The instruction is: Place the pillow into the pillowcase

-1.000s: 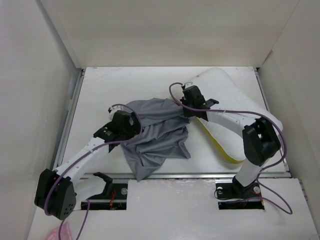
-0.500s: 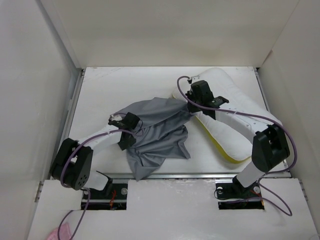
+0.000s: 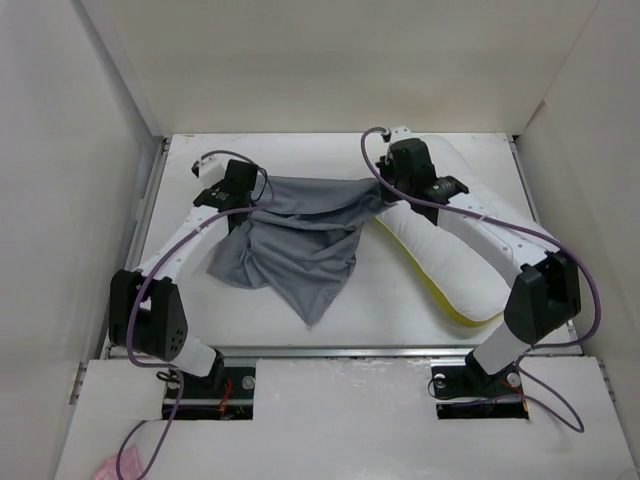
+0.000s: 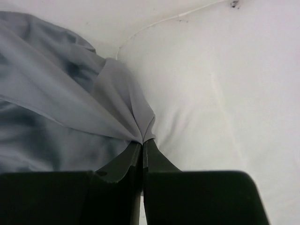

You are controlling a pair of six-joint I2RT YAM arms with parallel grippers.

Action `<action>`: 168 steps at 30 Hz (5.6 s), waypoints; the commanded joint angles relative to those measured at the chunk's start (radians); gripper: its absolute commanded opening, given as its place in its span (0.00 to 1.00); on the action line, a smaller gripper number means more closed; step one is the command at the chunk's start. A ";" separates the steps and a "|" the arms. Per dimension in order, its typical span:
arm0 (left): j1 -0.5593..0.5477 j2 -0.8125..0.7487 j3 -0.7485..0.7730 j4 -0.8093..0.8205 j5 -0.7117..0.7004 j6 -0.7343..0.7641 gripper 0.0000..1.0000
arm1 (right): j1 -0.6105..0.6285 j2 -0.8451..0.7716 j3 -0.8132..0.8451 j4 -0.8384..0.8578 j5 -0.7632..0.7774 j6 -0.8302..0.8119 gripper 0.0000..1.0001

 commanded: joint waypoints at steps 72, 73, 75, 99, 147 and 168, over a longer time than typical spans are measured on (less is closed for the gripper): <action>0.408 0.284 1.272 0.139 0.290 0.548 0.00 | -0.105 0.415 1.172 0.344 -0.274 -0.104 0.00; 0.431 0.163 1.165 0.208 0.277 0.569 0.00 | -0.105 0.374 1.069 0.429 -0.314 -0.104 0.00; 0.431 0.095 1.145 0.209 0.259 0.597 0.00 | -0.105 0.374 1.059 0.408 -0.356 -0.104 0.00; -0.282 -0.216 -0.148 0.140 0.446 0.344 0.99 | -0.161 0.447 0.445 0.111 -0.213 -0.225 0.81; -0.234 0.705 0.607 0.204 0.494 0.646 0.04 | -0.323 0.368 0.111 0.106 -0.298 -0.060 0.61; -0.234 0.486 0.621 0.137 0.553 0.657 0.00 | -0.446 -0.203 -0.170 0.098 0.001 0.040 0.00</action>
